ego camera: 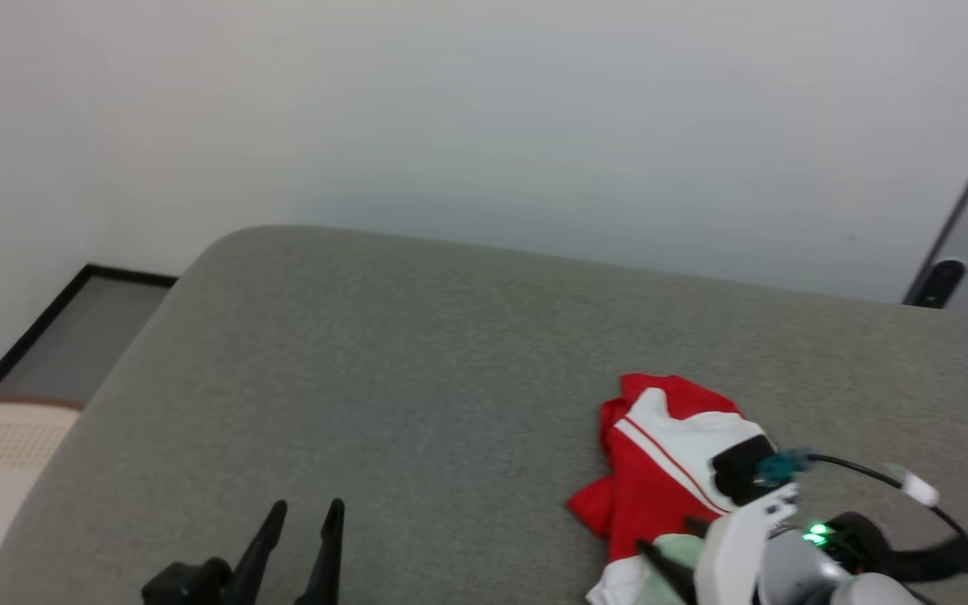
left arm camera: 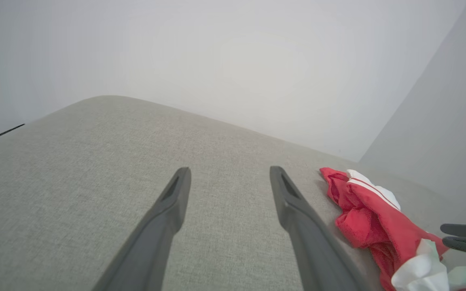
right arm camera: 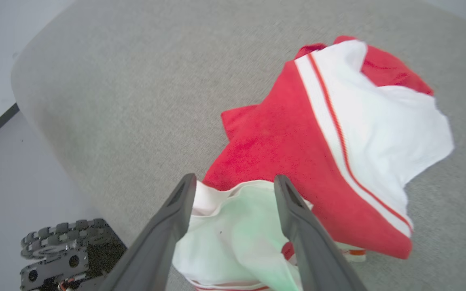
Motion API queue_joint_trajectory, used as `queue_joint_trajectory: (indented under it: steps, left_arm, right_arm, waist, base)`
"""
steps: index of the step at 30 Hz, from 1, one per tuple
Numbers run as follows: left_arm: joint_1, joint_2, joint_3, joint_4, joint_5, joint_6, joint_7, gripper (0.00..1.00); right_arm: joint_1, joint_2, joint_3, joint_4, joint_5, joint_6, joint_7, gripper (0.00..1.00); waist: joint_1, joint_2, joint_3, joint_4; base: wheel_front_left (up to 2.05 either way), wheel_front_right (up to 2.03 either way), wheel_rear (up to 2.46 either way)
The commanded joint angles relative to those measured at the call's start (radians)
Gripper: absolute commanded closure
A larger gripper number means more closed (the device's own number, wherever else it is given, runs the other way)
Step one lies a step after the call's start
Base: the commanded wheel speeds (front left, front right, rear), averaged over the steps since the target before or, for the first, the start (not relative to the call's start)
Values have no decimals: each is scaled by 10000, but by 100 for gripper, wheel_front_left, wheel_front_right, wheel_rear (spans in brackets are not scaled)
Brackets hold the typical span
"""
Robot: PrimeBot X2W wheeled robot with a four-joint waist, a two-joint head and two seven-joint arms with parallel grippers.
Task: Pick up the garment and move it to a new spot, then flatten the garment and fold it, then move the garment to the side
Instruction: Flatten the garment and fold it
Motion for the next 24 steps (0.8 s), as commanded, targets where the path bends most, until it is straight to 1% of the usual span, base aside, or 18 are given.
queue_joint_trajectory:
  steps: [1, 2, 4, 6, 9, 11, 14, 15, 18, 24]
  left_arm:
    - [129, 27, 45, -59, 115, -28, -4, 0]
    - [205, 37, 85, -109, 139, -28, -4, 0]
    - [333, 38, 169, -207, 179, -28, -4, 0]
    - [435, 2, 274, -302, 237, -28, -4, 0]
    - [641, -89, 524, -444, 356, -28, -4, 0]
    - [710, -98, 615, -624, 493, -28, -4, 0]
    - [877, -101, 733, -864, 699, -28, -3, 0]
    - [920, -77, 779, -946, 796, -28, -4, 0]
    - [1041, -76, 779, -1184, 1008, -28, -4, 0]
    - [1238, -15, 836, -1630, 1489, -28, -4, 0]
  right_arm:
    - [212, -84, -153, -126, -103, -10, -286, 0]
    - [241, -186, -129, -384, -244, -9, -703, 0]
    - [471, -259, -444, -633, -531, -10, -1684, 0]
    - [642, -424, -461, -970, -1048, -9, -2967, 0]
    - [1041, -538, -782, -914, -1816, -10, -4770, 0]
    - [1325, -396, -1160, -714, -2204, -10, -5829, 0]
    - [1710, -139, -1771, -371, -2620, -10, -7119, 0]
    - [1829, -93, -1997, -200, -2841, -10, -7382, 0]
    - [2100, 251, -2687, 187, -3031, -10, -8064, 0]
    - [2376, 660, -3562, 683, -3428, -10, -8614, 0]
  waist:
    - [0, -1, -178, -350]
    - [0, -1, -194, -466]
    - [0, -1, -219, -726]
    - [0, -1, -218, -974]
    - [0, -1, -211, -1352]
    - [0, -1, -220, -1575]
    - [0, -1, -272, -1850]
    - [0, -1, -285, -1937]
    - [0, -1, -344, -2120]
    - [0, -1, -419, -2335]
  base:
    - [0, 0, 0]
    - [0, 0, 0]
    - [0, 0, 0]
    - [0, 0, 0]
    - [0, 0, 0]
    - [0, 0, 0]
    - [0, 0, 0]
    - [0, 0, 0]
    - [0, 0, 0]
    - [0, 0, 0]
